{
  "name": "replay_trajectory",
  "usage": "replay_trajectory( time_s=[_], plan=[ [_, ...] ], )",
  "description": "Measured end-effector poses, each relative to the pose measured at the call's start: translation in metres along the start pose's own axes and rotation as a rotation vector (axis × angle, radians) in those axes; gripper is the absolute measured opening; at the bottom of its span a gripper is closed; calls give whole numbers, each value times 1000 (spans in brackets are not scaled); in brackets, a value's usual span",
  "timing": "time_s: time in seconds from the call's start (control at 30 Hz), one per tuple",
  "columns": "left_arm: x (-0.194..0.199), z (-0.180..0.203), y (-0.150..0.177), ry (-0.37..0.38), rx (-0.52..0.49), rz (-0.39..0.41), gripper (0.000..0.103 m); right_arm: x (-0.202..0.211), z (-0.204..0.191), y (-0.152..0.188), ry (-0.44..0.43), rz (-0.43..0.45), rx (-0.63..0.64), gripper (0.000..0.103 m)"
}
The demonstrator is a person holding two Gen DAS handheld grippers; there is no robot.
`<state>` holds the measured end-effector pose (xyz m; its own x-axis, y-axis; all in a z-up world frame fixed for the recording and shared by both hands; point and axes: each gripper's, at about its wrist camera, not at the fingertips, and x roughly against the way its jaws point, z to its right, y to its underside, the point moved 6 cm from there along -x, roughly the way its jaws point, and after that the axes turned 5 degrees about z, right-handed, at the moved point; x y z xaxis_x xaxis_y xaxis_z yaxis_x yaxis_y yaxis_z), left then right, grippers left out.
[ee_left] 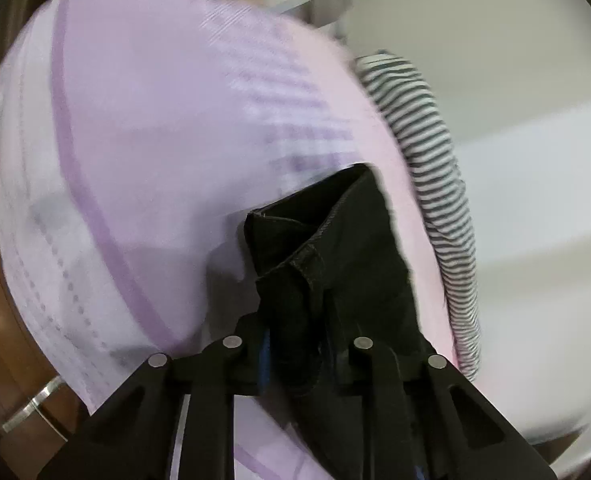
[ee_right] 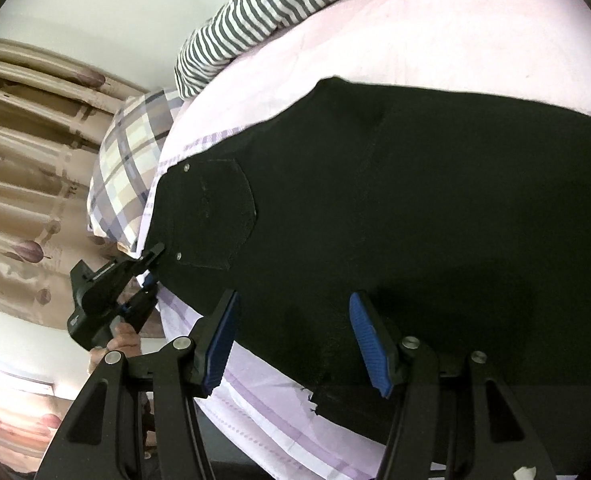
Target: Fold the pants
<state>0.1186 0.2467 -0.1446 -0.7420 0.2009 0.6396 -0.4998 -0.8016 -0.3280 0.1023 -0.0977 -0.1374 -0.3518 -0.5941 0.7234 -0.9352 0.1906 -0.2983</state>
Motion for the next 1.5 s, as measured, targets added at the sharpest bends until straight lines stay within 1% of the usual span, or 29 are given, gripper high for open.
replay_trajectory(
  time_s=[0.03, 0.07, 0.1, 0.2, 0.23, 0.27, 0.3, 0.33, 0.37, 0.4, 0.43, 0.5, 0.53, 0.6, 0.63, 0.7, 0.73, 0.77, 0.8, 0.87, 0.93, 0.97, 1.03, 1.07, 1.17, 1.23, 1.33, 1.43, 1.5],
  plan=[
    [4, 11, 0, -5, -49, 14, 19, 4, 1, -2, -1, 9, -2, 55],
    [11, 34, 2, 1, -132, 33, 19, 9, 3, -4, -3, 22, -6, 55],
    [17, 59, 5, 31, -209, 40, 18, 16, 5, -7, -3, 40, -10, 55],
    [28, 115, 21, 105, -346, 38, 17, 39, 15, -14, -5, 93, -28, 55],
    [31, 142, 33, 148, -415, 25, 17, 48, 19, -17, -6, 114, -37, 55],
    [33, 159, 43, 175, -462, 19, 17, 56, 24, -20, -6, 133, -45, 55],
    [34, 180, 60, 210, -523, 1, 17, 68, 30, -23, -6, 160, -58, 55],
    [35, 192, 72, 229, -563, -13, 17, 76, 35, -25, -7, 178, -68, 55],
    [35, 213, 97, 260, -637, -41, 17, 86, 41, -27, -7, 199, -81, 55],
    [34, 222, 110, 274, -676, -58, 17, 96, 49, -28, -6, 220, -94, 55],
    [31, 239, 139, 304, -757, -100, 17, 108, 58, -29, -2, 246, -112, 55],
    [26, 253, 179, 339, -837, -160, 17, 124, 73, -29, 0, 274, -144, 55],
    [19, 261, 209, 358, -895, -220, 17, 130, 80, -29, 4, 287, -158, 55],
    [8, 264, 247, 362, -950, -298, 17, 145, 97, -26, 12, 317, -194, 55],
    [-5, 262, 277, 355, -1000, -374, 17, 149, 103, -24, 13, 324, -207, 55],
    [-25, 253, 312, 302, -1045, -470, 17, 158, 117, -19, 19, 342, -239, 55],
    [-42, 243, 336, 243, -1089, -546, 19, 161, 122, -16, 23, 347, -250, 55],
    [-51, 237, 348, 211, -1114, -582, 19, 164, 126, -13, 25, 350, -257, 55],
    [-56, 235, 354, 196, -1128, -593, 20, 168, 131, -11, 28, 354, -263, 55],
    [-54, 242, 357, 206, -1148, -579, 25, 170, 137, -5, 27, 354, -270, 55],
    [-45, 252, 356, 238, -1155, -580, 28, 172, 141, -4, 24, 349, -270, 55],
    [-41, 255, 356, 258, -1153, -592, 32, 171, 144, -3, 24, 345, -270, 55],
    [-25, 261, 356, 329, -1140, -598, 37, 170, 147, -5, 17, 336, -267, 55],
    [-20, 265, 354, 342, -1146, -588, 41, 169, 147, -5, 11, 329, -266, 55],
    [-6, 271, 340, 368, -1164, -544, 47, 159, 140, -8, -31, 290, -252, 55],
    [-6, 265, 321, 347, -1157, -502, 49, 152, 135, -7, -40, 270, -238, 55],
    [-19, 251, 294, 270, -1126, -449, 50, 139, 128, -6, -55, 229, -217, 54],
    [-31, 227, 265, 185, -1054, -415, 50, 126, 123, -6, -78, 188, -213, 42],
    [-39, 213, 255, 156, -1035, -409, 50, 118, 123, -4, -71, 167, -218, 39]
  ],
)
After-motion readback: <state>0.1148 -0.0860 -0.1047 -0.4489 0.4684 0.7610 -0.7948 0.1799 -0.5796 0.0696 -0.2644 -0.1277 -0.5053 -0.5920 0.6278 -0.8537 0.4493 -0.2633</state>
